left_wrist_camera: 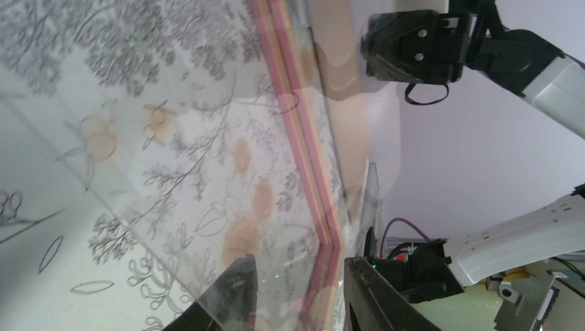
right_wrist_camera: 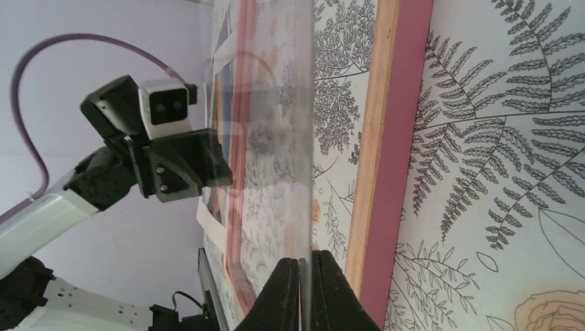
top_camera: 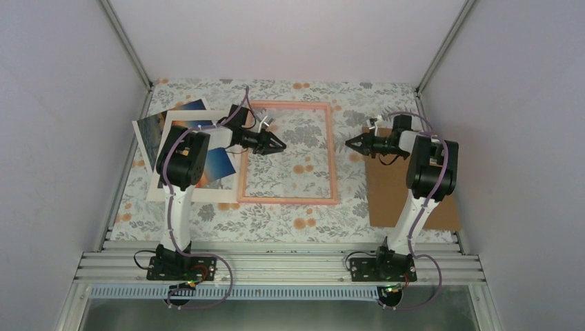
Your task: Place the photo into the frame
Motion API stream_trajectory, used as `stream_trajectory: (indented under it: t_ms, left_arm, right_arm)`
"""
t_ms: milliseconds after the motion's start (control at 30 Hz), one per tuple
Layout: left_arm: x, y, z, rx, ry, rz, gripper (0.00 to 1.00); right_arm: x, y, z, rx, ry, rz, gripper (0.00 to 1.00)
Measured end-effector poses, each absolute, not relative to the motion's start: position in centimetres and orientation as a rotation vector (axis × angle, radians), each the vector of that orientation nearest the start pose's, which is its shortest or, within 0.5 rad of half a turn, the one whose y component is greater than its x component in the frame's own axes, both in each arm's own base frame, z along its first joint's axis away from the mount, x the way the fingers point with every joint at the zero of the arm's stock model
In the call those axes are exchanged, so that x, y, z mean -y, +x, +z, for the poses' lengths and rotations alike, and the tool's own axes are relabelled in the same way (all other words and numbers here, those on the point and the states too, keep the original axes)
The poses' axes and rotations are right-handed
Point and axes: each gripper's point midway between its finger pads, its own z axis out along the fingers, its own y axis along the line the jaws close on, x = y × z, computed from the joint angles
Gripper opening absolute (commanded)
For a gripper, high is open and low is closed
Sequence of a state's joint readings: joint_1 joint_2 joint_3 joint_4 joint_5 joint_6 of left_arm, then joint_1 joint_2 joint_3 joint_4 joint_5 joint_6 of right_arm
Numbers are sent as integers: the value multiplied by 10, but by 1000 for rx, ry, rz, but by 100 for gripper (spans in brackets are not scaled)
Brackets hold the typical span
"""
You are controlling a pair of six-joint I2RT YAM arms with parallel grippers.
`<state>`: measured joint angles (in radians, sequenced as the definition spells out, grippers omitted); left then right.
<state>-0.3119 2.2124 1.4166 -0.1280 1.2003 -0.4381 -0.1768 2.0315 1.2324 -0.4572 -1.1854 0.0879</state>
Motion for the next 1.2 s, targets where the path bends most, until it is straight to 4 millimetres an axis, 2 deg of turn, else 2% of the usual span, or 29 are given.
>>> stream_trajectory:
  t_ms: [133,467,633,1000,1200]
  left_arm:
    - [299,396,72,-2445,340,-1821,35]
    - [304,398,71,-2415,281,-1844,39]
    - [307,398,72,-2411,273,-1847,38]
    - [306,392,60,-2456,212,-1820,34]
    - [299,387,64,-2473,181,-1791,34]
  right_arm:
    - [-89,416,79,-2350,126,1598,4]
    - [-91,409,61,-2332,348,1680,4]
    - [-89,412,64,-2288,422,1691,4]
    - [-88,404,72,-2237,536,1690,4]
    - [-87,405,79,-2204,547,1695,4]
